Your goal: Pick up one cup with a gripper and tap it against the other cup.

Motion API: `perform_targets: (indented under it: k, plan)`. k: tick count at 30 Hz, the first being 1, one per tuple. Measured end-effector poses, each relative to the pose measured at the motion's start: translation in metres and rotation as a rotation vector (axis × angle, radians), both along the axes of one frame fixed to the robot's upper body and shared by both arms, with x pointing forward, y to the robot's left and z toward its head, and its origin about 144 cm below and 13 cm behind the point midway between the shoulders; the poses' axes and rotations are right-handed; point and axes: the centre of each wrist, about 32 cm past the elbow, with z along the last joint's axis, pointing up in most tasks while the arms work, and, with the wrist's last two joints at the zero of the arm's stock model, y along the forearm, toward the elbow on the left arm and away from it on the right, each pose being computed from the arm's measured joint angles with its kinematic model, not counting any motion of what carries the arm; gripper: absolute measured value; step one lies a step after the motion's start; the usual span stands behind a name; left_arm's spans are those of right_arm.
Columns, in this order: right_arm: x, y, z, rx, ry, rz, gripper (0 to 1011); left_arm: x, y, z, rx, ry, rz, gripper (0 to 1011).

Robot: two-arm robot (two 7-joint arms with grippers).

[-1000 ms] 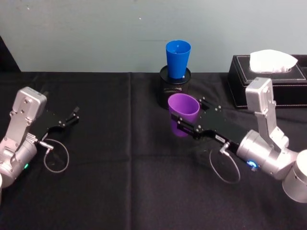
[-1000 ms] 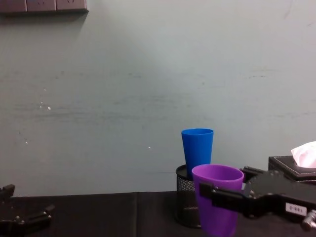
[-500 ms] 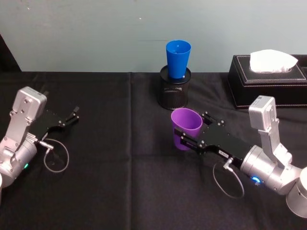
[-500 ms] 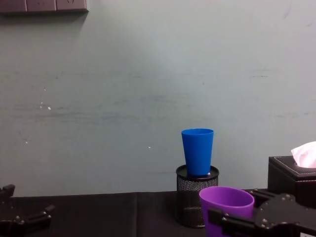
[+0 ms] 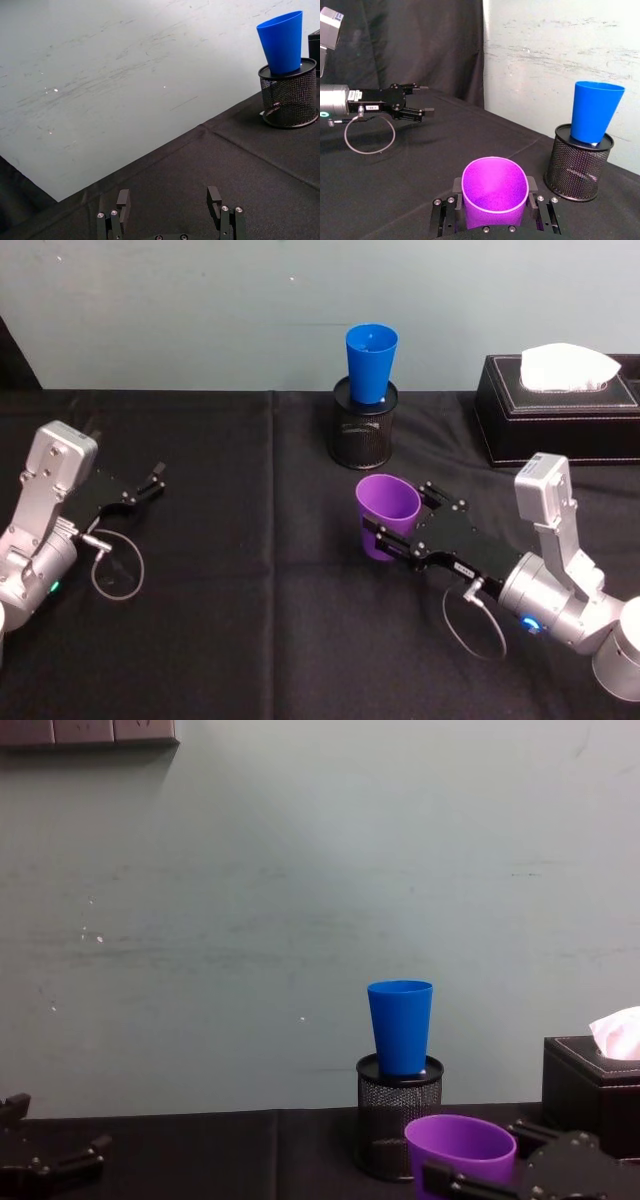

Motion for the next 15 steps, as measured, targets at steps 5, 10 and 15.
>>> perform_targets:
  k: [5, 10, 15]
  plan:
    - [0.0, 0.001, -0.005, 0.004, 0.005, 0.0, 729, 0.0, 0.0, 0.0, 0.0, 0.0, 0.0, 1005]
    - [0.0, 0.002, -0.008, 0.006, 0.009, 0.0, 729, 0.0, 0.0, 0.0, 0.0, 0.0, 0.0, 1005]
    - [0.0, 0.002, -0.012, 0.007, 0.011, -0.002, 729, 0.0, 0.0, 0.0, 0.0, 0.0, 0.0, 1005]
